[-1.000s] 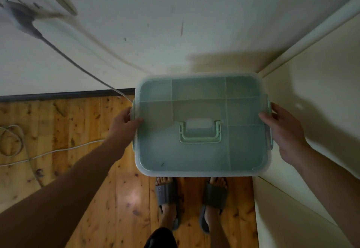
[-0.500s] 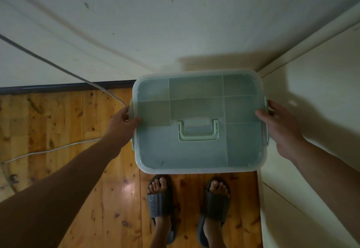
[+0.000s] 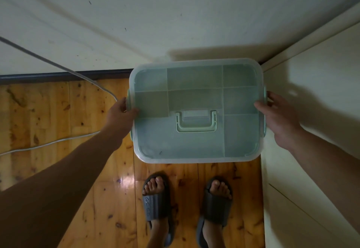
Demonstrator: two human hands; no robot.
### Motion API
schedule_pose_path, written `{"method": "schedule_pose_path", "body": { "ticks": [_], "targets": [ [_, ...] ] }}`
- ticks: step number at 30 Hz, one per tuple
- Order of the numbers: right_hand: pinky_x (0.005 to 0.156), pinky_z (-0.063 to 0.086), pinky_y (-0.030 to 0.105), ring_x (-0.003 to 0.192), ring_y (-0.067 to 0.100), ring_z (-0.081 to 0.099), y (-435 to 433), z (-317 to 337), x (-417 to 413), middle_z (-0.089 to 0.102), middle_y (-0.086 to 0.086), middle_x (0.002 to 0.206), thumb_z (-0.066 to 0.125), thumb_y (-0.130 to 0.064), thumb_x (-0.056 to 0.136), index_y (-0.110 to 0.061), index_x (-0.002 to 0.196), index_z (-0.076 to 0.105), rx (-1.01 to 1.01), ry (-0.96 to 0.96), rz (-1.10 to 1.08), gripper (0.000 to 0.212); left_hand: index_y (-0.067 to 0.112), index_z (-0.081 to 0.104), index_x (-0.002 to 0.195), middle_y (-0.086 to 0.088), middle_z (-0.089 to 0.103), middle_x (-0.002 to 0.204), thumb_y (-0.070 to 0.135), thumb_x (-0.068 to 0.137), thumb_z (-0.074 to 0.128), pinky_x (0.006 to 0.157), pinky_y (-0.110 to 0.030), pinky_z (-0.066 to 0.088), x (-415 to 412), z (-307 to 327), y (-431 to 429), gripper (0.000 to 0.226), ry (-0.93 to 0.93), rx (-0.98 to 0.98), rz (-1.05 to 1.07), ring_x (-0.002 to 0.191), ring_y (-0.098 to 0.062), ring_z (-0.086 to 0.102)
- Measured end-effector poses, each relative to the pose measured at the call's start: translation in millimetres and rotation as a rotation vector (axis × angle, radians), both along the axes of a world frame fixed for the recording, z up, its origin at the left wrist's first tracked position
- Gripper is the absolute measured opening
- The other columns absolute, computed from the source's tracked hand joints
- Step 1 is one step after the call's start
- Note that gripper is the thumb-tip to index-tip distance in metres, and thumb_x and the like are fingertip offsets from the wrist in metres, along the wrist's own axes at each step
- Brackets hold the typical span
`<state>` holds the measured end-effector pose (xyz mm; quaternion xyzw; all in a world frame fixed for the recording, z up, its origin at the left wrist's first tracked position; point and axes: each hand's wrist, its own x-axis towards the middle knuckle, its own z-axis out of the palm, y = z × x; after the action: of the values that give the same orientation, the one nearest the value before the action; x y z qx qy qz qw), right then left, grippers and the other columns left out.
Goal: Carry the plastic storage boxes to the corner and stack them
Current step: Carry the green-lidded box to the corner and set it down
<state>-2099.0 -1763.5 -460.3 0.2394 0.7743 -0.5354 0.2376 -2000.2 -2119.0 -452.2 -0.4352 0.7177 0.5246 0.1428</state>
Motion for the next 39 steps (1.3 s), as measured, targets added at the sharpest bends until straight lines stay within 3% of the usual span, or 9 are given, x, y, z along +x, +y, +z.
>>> {"method": "schedule_pose_path", "body": {
  "ticks": [9, 13, 17, 21, 26, 31, 35, 37, 39],
  "targets": [
    [0.072, 0.049, 0.027, 0.094, 0.008, 0.064, -0.4, -18.1, -7.8, 0.067, -0.003, 0.112, 0.063, -0.02, 0.091, -0.022, 0.128, 0.06, 0.036, -0.022, 0.008, 0.037, 0.037, 0.059, 0.093, 0.011, 0.065, 0.093, 0.011, 0.092, 0.058, 0.067, -0.024, 0.045, -7.4, -11.0, 0.0, 0.027, 0.01, -0.014, -0.008, 0.088, -0.011, 0.06],
    [0.067, 0.047, 0.025, 0.09, 0.006, 0.064, 0.4, -21.6, -9.0, 0.067, -0.002, 0.111, 0.061, -0.019, 0.092, -0.022, 0.126, 0.062, 0.043, -0.033, 0.012, 0.034, 0.042, 0.058, 0.085, 0.008, 0.065, 0.093, 0.008, 0.091, 0.057, 0.074, -0.031, 0.048, -11.6, -12.9, 1.8, 0.034, 0.013, 0.008, -0.018, 0.091, -0.017, 0.06],
    [0.07, 0.048, 0.026, 0.097, 0.014, 0.065, 0.6, -24.1, -12.7, 0.067, 0.001, 0.114, 0.059, -0.019, 0.093, -0.02, 0.125, 0.061, 0.052, -0.055, 0.034, 0.032, 0.042, 0.059, 0.084, 0.01, 0.065, 0.092, 0.01, 0.091, 0.057, 0.07, -0.028, 0.048, -15.3, -15.0, 0.3, 0.033, 0.004, 0.009, -0.014, 0.09, -0.015, 0.061],
    [0.065, 0.046, 0.023, 0.091, 0.007, 0.063, -0.9, -25.9, -16.1, 0.067, -0.004, 0.109, 0.057, -0.021, 0.095, -0.023, 0.125, 0.061, 0.065, -0.067, 0.033, 0.031, 0.043, 0.059, 0.081, 0.011, 0.065, 0.091, 0.012, 0.091, 0.057, 0.065, -0.025, 0.046, -15.9, -17.1, 1.0, 0.033, 0.008, 0.013, -0.008, 0.087, -0.011, 0.061],
    [0.062, 0.045, 0.022, 0.087, 0.004, 0.063, -1.7, -28.4, -16.6, 0.066, -0.006, 0.104, 0.058, -0.022, 0.095, -0.026, 0.122, 0.061, 0.112, -0.07, 0.04, 0.028, 0.043, 0.058, 0.09, 0.009, 0.066, 0.096, 0.013, 0.09, 0.058, 0.066, -0.026, 0.047, -16.9, -19.9, 0.1, 0.03, -0.008, 0.033, -0.016, 0.091, -0.013, 0.061],
    [0.072, 0.048, 0.03, 0.09, 0.012, 0.062, -2.3, -25.0, -17.6, 0.065, -0.004, 0.107, 0.057, -0.028, 0.093, -0.03, 0.112, 0.062, 0.216, -0.058, 0.109, 0.02, 0.041, 0.053, 0.108, 0.016, 0.064, 0.097, 0.013, 0.088, 0.062, 0.062, -0.025, 0.046, -16.7, -18.2, -0.6, 0.035, -0.038, 0.081, 0.003, 0.091, -0.009, 0.061],
    [0.072, 0.044, 0.031, 0.093, 0.017, 0.058, -3.4, -15.4, -14.0, 0.061, -0.005, 0.108, 0.055, -0.033, 0.091, -0.022, 0.111, 0.06, 0.301, -0.054, 0.14, 0.024, 0.03, 0.053, 0.13, 0.014, 0.064, 0.102, 0.013, 0.087, 0.062, 0.064, -0.025, 0.046, -13.5, -12.2, 0.0, 0.046, -0.061, 0.106, 0.026, 0.093, -0.009, 0.06],
    [0.062, 0.038, 0.028, 0.089, 0.019, 0.05, -4.7, -10.5, -10.8, 0.054, -0.007, 0.093, 0.053, -0.036, 0.089, -0.03, 0.091, 0.054, 0.351, -0.05, 0.148, 0.006, 0.027, 0.052, 0.133, 0.014, 0.063, 0.103, 0.013, 0.088, 0.061, 0.067, -0.026, 0.045, -11.9, -9.9, 0.2, 0.048, -0.066, 0.108, 0.026, 0.094, -0.009, 0.06],
    [0.069, 0.043, 0.031, 0.098, 0.021, 0.051, -7.3, -1.8, -7.1, 0.057, -0.01, 0.098, 0.053, -0.037, 0.09, -0.039, 0.095, 0.056, 0.387, -0.046, 0.157, 0.006, 0.025, 0.051, 0.135, 0.012, 0.062, 0.104, 0.014, 0.089, 0.06, 0.073, -0.029, 0.044, -10.5, -5.4, 1.0, 0.048, -0.067, 0.1, 0.029, 0.093, -0.009, 0.059]
  ]
}}
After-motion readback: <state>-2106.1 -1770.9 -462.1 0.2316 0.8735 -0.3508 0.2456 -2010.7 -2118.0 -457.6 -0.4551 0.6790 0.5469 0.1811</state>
